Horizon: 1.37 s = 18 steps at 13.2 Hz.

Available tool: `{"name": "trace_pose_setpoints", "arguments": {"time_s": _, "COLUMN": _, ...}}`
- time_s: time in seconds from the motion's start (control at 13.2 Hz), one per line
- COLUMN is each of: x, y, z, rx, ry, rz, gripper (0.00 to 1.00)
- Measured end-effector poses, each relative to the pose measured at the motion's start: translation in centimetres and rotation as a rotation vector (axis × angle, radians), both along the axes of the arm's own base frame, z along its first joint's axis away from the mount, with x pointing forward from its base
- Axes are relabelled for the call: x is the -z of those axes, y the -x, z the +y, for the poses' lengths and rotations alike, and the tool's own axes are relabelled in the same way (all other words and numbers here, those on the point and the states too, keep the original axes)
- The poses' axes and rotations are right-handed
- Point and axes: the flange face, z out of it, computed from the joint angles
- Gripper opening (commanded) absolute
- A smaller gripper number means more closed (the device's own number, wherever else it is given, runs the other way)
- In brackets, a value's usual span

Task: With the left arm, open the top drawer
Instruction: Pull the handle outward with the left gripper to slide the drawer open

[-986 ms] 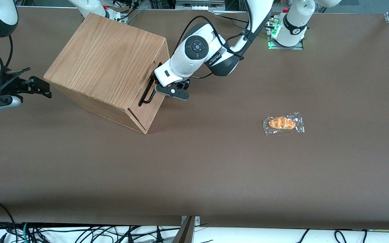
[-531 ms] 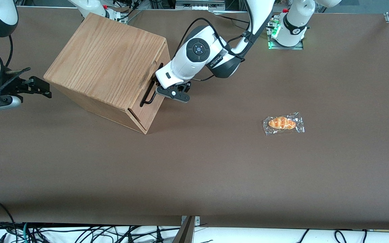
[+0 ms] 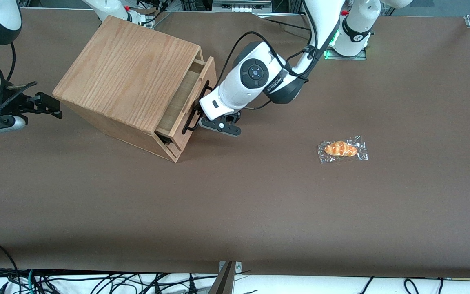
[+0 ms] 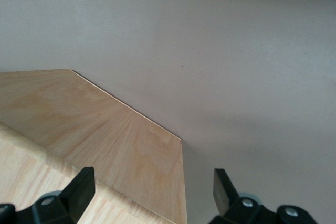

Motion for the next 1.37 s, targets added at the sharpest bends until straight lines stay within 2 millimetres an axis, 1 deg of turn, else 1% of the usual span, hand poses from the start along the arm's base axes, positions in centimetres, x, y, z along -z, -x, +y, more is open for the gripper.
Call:
{"name": "trace_pose_setpoints", "arguments": {"time_s": 0.15, "x": 0.0, "y": -0.9, "z": 1.1, "rx": 0.012, "ry": -0.006, "rz": 0.005, "gripper": 1.00}}
{"name": "trace_pose_setpoints", "arguments": {"time_s": 0.38, "x": 0.1, "y": -2.6, "z": 3.2, "rx": 0.008, "ry": -0.014, "rz": 0.017, "gripper": 1.00}}
{"name": "trace_pose_setpoints", "arguments": {"time_s": 0.53, "x": 0.1, "y": -3.3, "z": 4.2, "rx": 0.013, "ry": -0.018, "rz": 0.023, "gripper": 1.00}}
{"name": "trace_pose_setpoints", "arguments": {"time_s": 0.83, "x": 0.1, "y": -3.9, "z": 4.9, "rx": 0.023, "ry": -0.016, "rz": 0.020, "gripper": 1.00}}
{"name": "trace_pose_setpoints", "arguments": {"time_s": 1.21, "x": 0.1, "y": -4.2, "z": 5.4, "rx": 0.042, "ry": -0.013, "rz": 0.021, "gripper": 1.00}}
{"name": "trace_pose_setpoints", "arguments": {"time_s": 1.37, "x": 0.2, "y": -5.0, "z": 6.4, "rx": 0.031, "ry": -0.014, "rz": 0.020, "gripper": 1.00}}
